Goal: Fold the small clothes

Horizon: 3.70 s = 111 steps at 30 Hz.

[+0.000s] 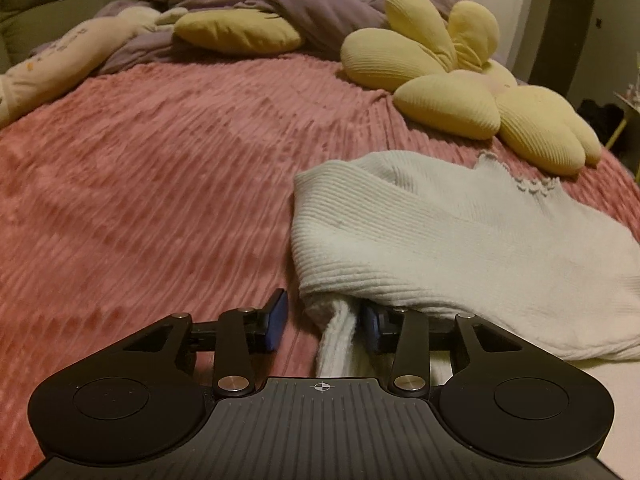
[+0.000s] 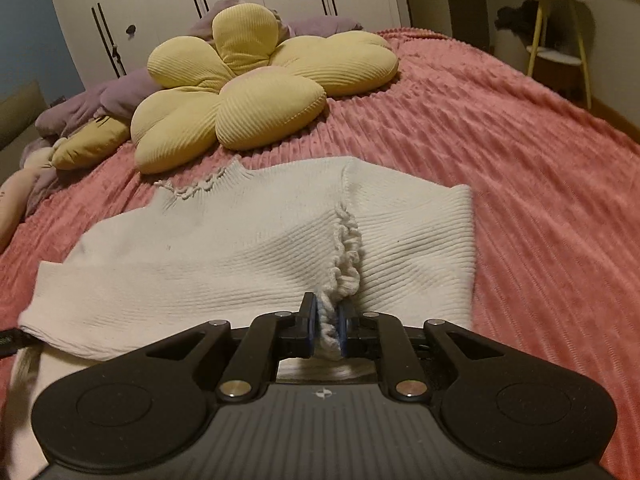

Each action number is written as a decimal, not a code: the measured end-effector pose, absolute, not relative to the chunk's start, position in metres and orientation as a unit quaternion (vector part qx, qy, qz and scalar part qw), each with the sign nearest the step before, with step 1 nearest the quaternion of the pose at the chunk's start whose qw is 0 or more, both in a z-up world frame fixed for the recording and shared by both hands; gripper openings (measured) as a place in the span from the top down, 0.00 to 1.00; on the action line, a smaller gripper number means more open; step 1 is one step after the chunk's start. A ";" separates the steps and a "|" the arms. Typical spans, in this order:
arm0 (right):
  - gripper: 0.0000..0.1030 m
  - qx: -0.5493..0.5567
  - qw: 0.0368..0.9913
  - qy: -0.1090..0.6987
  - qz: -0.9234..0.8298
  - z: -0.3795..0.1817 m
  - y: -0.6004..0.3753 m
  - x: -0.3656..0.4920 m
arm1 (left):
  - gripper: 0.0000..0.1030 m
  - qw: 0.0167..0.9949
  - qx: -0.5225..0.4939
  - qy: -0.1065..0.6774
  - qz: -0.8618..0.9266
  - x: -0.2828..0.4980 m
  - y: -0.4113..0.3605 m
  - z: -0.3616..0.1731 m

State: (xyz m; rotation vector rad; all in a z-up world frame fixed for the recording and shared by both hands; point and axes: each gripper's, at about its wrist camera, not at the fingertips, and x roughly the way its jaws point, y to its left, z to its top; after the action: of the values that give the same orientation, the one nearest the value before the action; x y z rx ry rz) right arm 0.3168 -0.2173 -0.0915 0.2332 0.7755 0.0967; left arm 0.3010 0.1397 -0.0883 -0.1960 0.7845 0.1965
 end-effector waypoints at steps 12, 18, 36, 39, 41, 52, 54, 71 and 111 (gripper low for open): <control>0.93 -0.001 0.937 0.349 -0.023 -0.079 -0.206 0.319 | 0.57 0.917 -0.058 0.384 0.093 0.310 0.131 -0.088; 0.93 0.023 0.937 0.347 -0.020 -0.076 -0.219 0.308 | 0.61 0.919 -0.067 0.379 0.090 0.307 0.132 -0.085; 0.93 -0.031 0.938 0.346 -0.022 -0.091 -0.220 0.312 | 0.47 0.910 -0.050 0.404 0.083 0.297 0.144 -0.079; 0.93 -0.022 0.936 0.352 -0.022 -0.092 -0.224 0.315 | 0.41 0.909 -0.046 0.407 0.080 0.292 0.151 -0.077; 0.92 -0.023 0.935 0.354 -0.019 -0.093 -0.225 0.317 | 0.38 0.909 -0.044 0.407 0.078 0.288 0.155 -0.076; 0.56 0.023 0.938 0.343 -0.047 -0.074 -0.251 0.302 | 0.14 0.919 -0.010 0.386 0.083 0.259 0.159 -0.053; 0.59 0.036 0.944 0.327 -0.039 -0.066 -0.254 0.294 | 0.14 0.926 0.007 0.368 0.084 0.257 0.149 -0.045; 0.83 -0.042 0.936 0.350 0.010 -0.096 -0.223 0.305 | 0.10 0.903 -0.055 0.419 0.077 0.305 0.109 -0.080; 0.90 0.149 0.860 0.476 0.110 -0.089 -0.268 0.007 | 0.69 0.836 -0.229 0.497 -0.024 0.014 0.163 -0.083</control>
State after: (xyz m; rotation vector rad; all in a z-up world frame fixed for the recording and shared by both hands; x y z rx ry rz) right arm 0.0074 -0.2684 -0.0893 0.3117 0.9981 0.2309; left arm 0.0139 0.1629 -0.0830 -0.4851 1.0527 -0.0515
